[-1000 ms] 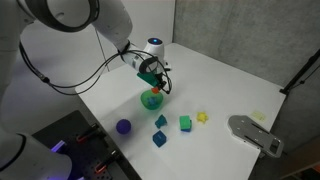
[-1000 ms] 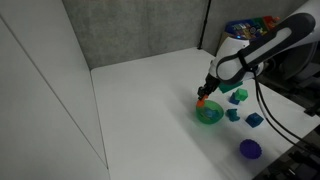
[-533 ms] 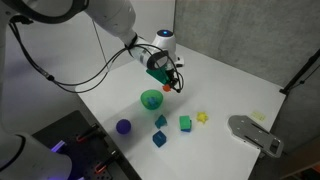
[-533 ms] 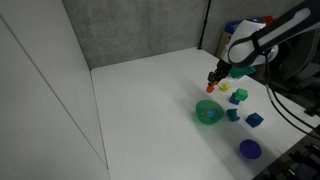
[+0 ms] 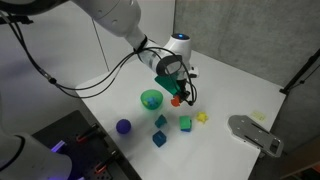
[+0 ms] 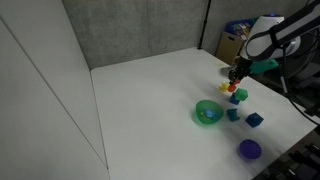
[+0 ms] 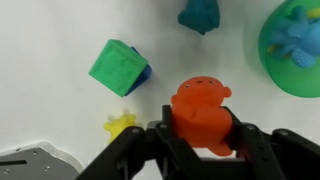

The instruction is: Remove the orange object from the bowl and put the blue object inside

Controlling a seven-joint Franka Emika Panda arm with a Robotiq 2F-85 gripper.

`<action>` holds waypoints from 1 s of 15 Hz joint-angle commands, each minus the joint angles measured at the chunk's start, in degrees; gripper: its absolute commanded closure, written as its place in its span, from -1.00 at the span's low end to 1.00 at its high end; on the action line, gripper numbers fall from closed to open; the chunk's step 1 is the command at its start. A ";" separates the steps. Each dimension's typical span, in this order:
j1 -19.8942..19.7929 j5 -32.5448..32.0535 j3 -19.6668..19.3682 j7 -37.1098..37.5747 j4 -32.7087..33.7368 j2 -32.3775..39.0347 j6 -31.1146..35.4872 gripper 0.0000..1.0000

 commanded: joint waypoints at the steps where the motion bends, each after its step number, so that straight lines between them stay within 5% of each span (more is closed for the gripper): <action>1: -0.32 -3.08 -2.10 -0.51 -2.84 -2.64 -3.06 0.51; 2: -0.29 -3.77 -2.56 -0.52 -3.20 -2.87 -3.65 -0.49; 4: -0.27 -4.70 -3.10 -0.50 -3.59 -3.10 -4.39 -0.63; 6: -0.26 -5.19 -3.25 -0.52 -3.93 -3.39 -4.98 -0.98; 15: -0.91 -3.02 -0.54 -4.11 -8.25 -8.79 -10.86 -1.00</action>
